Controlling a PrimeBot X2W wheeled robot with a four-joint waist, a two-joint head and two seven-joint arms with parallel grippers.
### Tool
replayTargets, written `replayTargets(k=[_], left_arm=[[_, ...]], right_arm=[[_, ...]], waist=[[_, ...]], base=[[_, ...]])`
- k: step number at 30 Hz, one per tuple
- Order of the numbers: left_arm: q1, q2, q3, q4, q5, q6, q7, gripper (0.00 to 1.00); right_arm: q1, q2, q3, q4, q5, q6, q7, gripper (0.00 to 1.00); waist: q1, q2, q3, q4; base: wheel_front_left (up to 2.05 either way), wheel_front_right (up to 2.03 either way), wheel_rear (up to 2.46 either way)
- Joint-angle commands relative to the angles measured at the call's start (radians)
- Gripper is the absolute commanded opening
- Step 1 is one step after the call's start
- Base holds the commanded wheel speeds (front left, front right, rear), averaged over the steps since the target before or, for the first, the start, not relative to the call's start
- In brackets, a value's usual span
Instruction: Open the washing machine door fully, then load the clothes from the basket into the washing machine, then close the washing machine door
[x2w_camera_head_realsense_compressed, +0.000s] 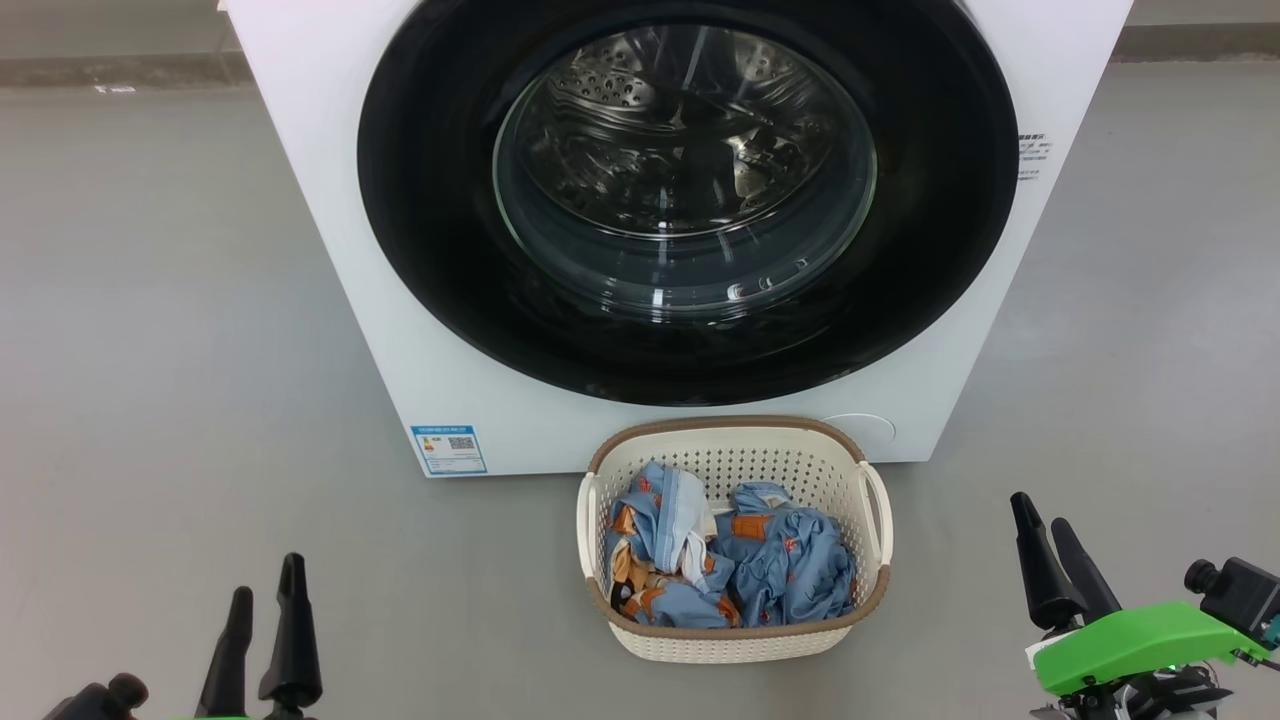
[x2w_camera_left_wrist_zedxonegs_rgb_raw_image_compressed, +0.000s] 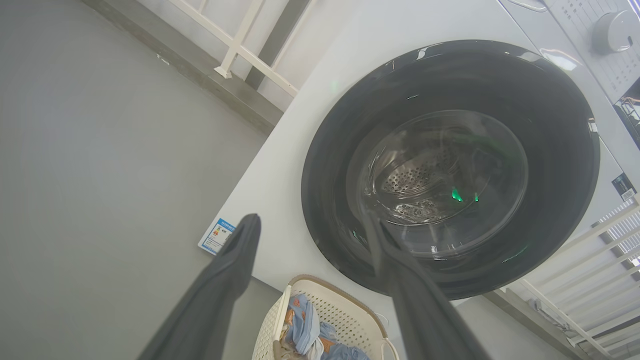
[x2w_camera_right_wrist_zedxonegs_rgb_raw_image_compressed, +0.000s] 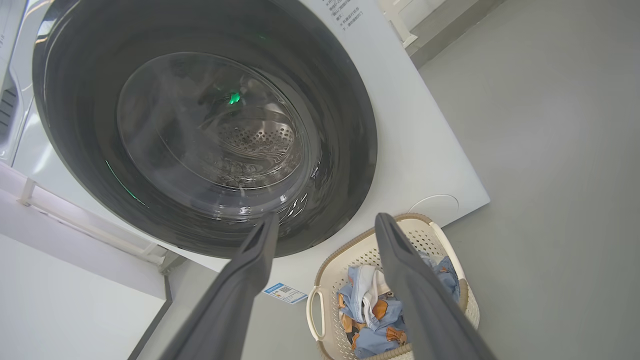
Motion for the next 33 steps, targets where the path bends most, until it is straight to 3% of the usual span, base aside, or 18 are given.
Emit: replayTargets(k=[1,33], left_arm=[[-0.026,0.020,0.014,-0.035,0.038,0.000,-0.017,1.00],[-0.029,0.048,-0.008,-0.046,0.373,-0.001,-0.108,1.00]], right_arm=[[-0.047,-0.023,0.020,-0.022,-0.035,0.005,-0.015,1.00],[-0.068,-0.082,0.116,-0.024,-0.293,0.007,-0.107,1.00]], waist=[[0.0000,0.0000,0.000,0.000],[0.0000,0.0000,-0.002,0.003]], base=[[0.00,0.00,0.00],[0.00,0.00,0.00]])
